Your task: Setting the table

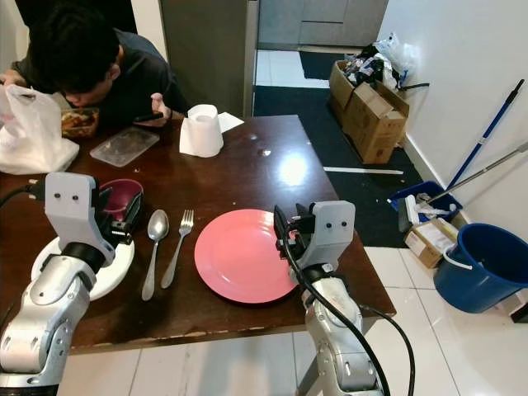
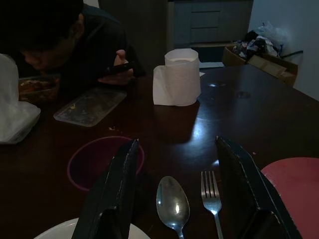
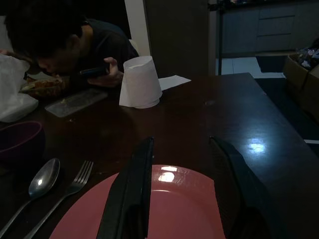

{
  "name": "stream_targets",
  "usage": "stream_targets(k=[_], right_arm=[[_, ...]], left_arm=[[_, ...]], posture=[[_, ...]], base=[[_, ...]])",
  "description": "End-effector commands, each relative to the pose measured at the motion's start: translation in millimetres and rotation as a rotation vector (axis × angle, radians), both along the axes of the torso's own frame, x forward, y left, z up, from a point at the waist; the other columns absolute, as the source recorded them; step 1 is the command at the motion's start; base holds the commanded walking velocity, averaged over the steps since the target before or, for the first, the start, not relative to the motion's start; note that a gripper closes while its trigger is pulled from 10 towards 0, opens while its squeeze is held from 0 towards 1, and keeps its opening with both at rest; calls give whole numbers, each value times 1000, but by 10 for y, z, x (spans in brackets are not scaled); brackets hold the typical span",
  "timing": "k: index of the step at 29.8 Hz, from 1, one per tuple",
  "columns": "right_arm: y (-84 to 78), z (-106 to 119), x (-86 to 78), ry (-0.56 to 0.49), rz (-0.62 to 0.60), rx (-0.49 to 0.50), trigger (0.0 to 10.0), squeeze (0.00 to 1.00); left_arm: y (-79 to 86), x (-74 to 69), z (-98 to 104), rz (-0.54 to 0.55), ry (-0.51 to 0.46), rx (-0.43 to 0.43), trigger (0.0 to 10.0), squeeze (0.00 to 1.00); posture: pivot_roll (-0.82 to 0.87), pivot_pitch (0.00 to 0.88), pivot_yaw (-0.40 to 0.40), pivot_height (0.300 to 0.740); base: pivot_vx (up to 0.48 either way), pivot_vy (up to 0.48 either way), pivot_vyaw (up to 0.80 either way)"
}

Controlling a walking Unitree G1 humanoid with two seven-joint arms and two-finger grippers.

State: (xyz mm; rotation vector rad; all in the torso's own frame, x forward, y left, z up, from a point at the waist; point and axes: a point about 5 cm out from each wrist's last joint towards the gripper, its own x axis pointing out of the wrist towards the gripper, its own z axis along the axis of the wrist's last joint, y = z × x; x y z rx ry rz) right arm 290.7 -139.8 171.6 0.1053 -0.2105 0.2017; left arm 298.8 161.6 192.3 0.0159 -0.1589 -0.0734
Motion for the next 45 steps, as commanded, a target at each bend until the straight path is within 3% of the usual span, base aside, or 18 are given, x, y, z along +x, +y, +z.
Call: stream_targets(k=[1,17,25,31,45], right_arm=[[-6,-28,15,12,-4,-11,10000,0],[-3,-16,72,4,-5,-13,10000,0],[-74,-33,98,-3,-44,4,10000,0],[-51,-51,93,3,-36,-2,10000,0],[-63,-28,93,-12,-47,-4,10000,0]], left_arm=[[-8,-3,15,-1,0,-7,10000,0],[-60,8,47,-16,-20,1,10000,0],[-119,156,207,-49,-71,24,10000,0],[-101,102,227,-44,-75,21,10000,0],[-147,123,186,-52,-65,7,10000,0]], posture=[[17,0,75,740],[25,0,82,740],[42,0,98,740],[56,0,88,740],[37,0,92,740]], base=[[0,0,0],[0,0,0],[0,0,0],[0,0,0],[0,0,0]])
